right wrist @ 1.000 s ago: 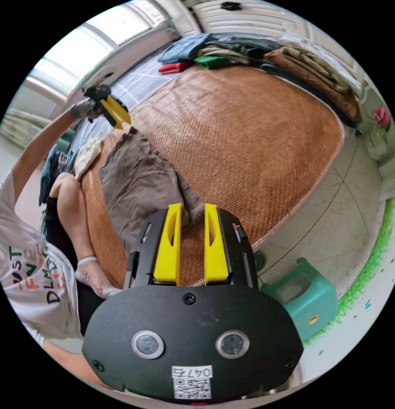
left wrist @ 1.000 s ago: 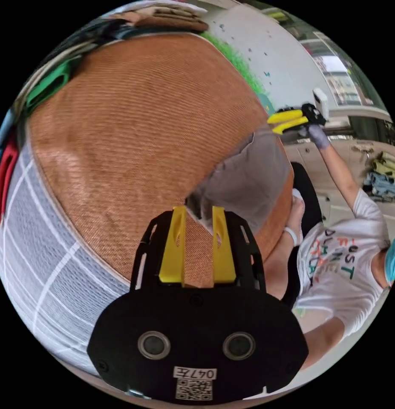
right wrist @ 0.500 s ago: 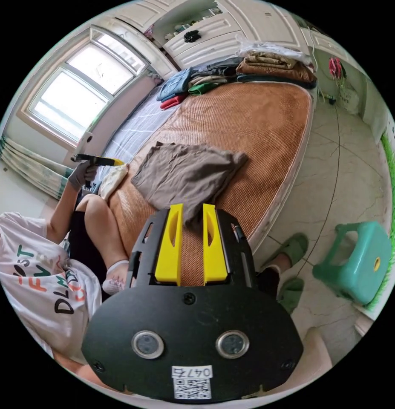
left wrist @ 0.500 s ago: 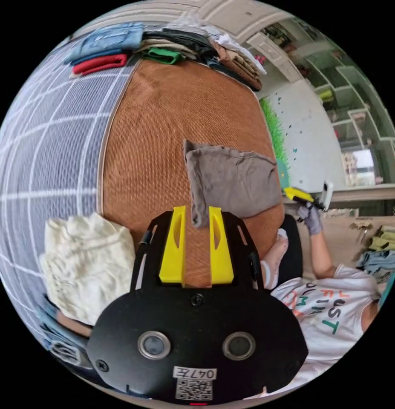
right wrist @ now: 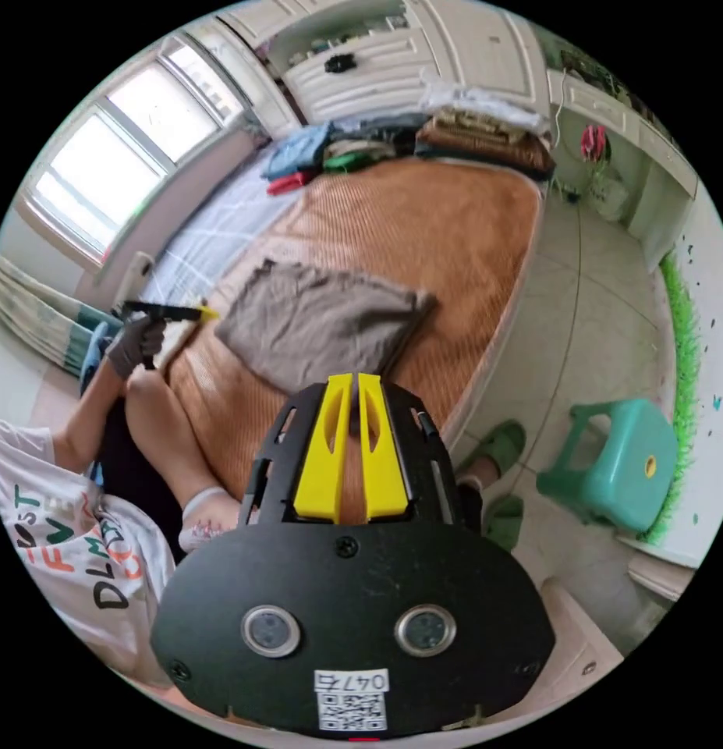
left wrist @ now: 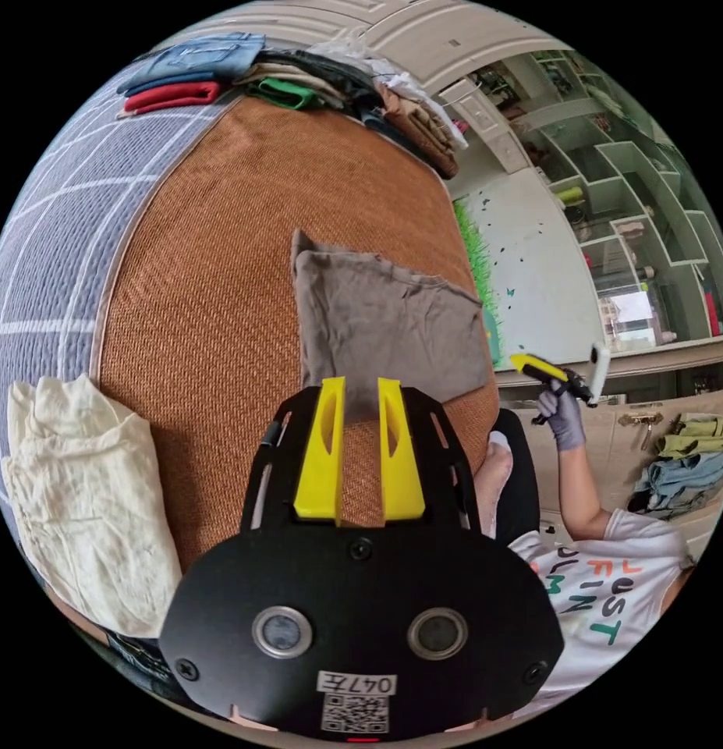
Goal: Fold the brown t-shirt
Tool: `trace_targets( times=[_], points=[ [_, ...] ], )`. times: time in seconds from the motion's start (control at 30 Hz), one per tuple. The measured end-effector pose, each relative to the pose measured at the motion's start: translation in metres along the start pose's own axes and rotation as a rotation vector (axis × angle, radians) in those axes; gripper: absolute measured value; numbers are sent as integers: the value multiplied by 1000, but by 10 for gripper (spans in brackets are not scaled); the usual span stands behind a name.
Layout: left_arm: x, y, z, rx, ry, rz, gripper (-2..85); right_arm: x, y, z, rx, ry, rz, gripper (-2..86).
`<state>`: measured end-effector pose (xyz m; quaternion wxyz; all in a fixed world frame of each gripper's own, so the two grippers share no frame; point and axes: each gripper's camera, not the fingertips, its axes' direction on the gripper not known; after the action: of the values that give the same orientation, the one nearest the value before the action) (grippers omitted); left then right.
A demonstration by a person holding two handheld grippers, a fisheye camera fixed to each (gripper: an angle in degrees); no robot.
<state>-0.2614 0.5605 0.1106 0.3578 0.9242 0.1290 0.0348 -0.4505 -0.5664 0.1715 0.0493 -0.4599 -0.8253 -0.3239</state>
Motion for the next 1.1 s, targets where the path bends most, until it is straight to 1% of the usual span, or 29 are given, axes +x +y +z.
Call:
trace_targets(
  times=[0.07, 0.23, 0.3, 0.33, 0.4, 0.47, 0.53, 0.6, 0.7, 0.77, 0.83, 0.97, 1.1],
  points=[
    [-7, 7, 1, 1, -9, -32, 68, 9, -18, -1, 49, -60, -20, -11],
    [-22, 33, -11, 72, -52, -103, 86, 33, -67, 40, -20, -66, -72, -12],
    [-30, 49, -14, 79, -64, -156, 108, 50, -77, 61, -63, 37, 11, -12],
    [-32, 53, -14, 74, -59, -171, 113, 55, -77, 65, -71, 50, 39, -12],
    [-38, 65, -7, 51, -5, -207, 123, 69, -74, 73, -65, -7, 142, -12],
    [-37, 69, 0, 22, 23, -209, 127, 67, -70, 66, -23, -15, 176, -12],
    [-30, 71, 5, -9, 0, -198, 130, 51, -68, 53, 50, -14, 129, -12],
    [-20, 75, 6, -15, -28, -188, 128, 19, -72, 45, 104, -51, 16, -12],
    [-13, 82, 6, -21, -14, -197, 124, -16, -91, 67, 30, -146, -112, -12],
    [-9, 88, 4, -15, -2, -203, 123, -29, -103, 89, -25, -134, -138, -12],
    [-2, 93, 2, -19, -5, -202, 125, -34, -113, 111, -77, -93, -126, -12],
    [14, 97, 4, -40, 11, -193, 129, -17, -124, 149, -138, -90, -7, -12],
    [29, 96, 1, -56, 14, -198, 125, -5, -116, 147, -110, -164, 90, -12]
  ],
)
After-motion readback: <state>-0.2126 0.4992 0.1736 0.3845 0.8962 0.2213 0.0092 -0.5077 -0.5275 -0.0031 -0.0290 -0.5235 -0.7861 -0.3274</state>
